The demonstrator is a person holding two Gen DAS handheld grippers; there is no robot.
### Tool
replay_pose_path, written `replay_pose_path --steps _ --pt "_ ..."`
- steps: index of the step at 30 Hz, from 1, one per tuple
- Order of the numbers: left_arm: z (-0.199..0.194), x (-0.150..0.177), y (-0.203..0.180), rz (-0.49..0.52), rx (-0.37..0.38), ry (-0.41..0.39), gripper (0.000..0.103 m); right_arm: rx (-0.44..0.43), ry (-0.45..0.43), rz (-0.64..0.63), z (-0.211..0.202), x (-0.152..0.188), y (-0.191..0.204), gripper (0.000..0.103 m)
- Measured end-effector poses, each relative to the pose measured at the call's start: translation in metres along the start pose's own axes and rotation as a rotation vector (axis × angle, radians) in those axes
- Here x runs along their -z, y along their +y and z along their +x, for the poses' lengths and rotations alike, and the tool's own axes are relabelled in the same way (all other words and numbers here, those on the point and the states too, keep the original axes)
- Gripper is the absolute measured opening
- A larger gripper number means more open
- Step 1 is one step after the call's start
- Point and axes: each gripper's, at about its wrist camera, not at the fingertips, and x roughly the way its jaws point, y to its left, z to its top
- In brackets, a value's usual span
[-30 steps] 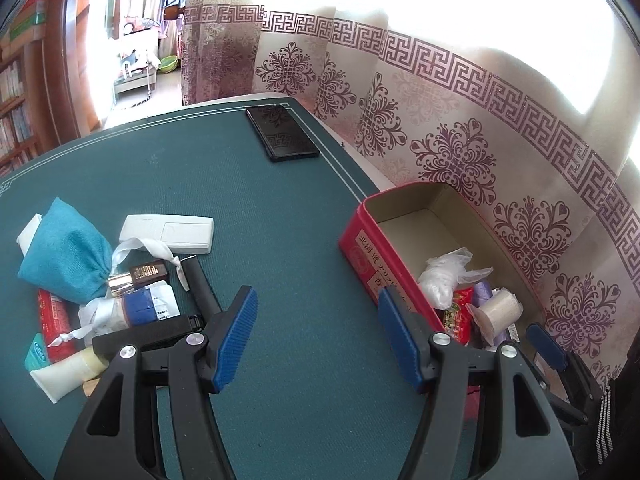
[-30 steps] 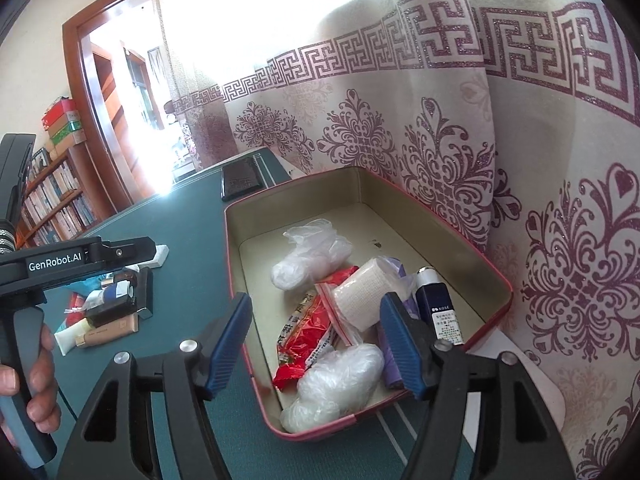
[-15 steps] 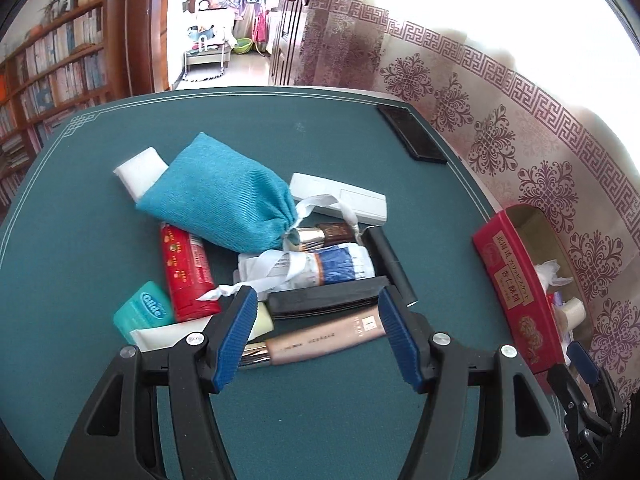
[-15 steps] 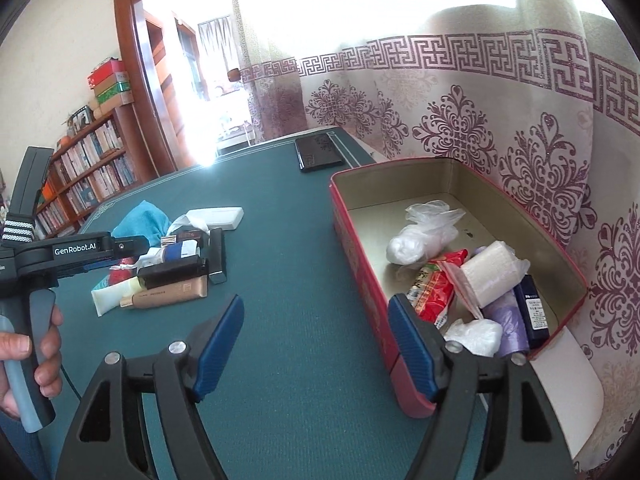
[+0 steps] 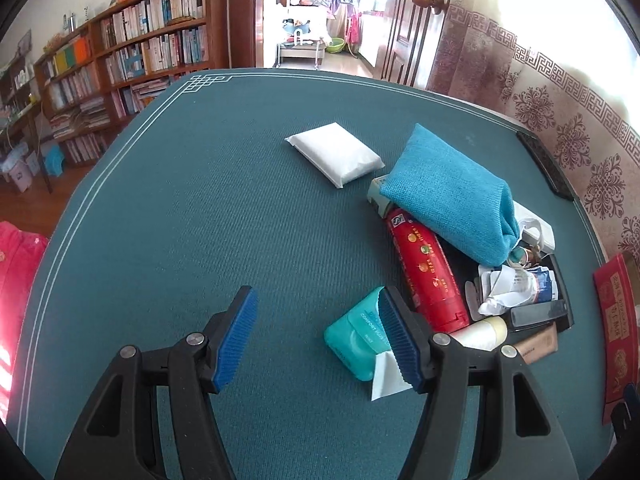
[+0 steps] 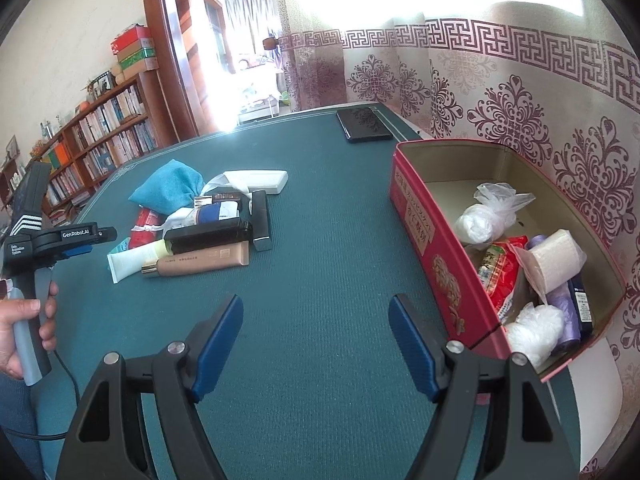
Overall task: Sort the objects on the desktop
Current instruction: 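Move both open tools back over the object pile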
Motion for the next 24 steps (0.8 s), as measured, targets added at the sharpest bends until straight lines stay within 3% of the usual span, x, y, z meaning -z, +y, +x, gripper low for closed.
replay_pose_path --steps 9,12,14,24 --pt "0.001 0.015 -0.023 0.121 0.043 0.006 0.068 -0.009 0.014 0.018 0.004 0.001 0.0 0.079" --pt "0.01 0.022 -0.032 0.167 0.023 0.056 0.068 -0.01 0.013 0.029 0.004 0.001 -0.003 0.079" --pt "0.008 0.025 -0.038 0.205 -0.009 0.036 0.069 -0.011 0.013 0.034 0.003 0.002 -0.005 0.079" --pt "0.009 0.02 -0.036 0.21 0.026 0.036 0.07 -0.017 0.025 0.013 0.003 0.001 0.0 0.079"
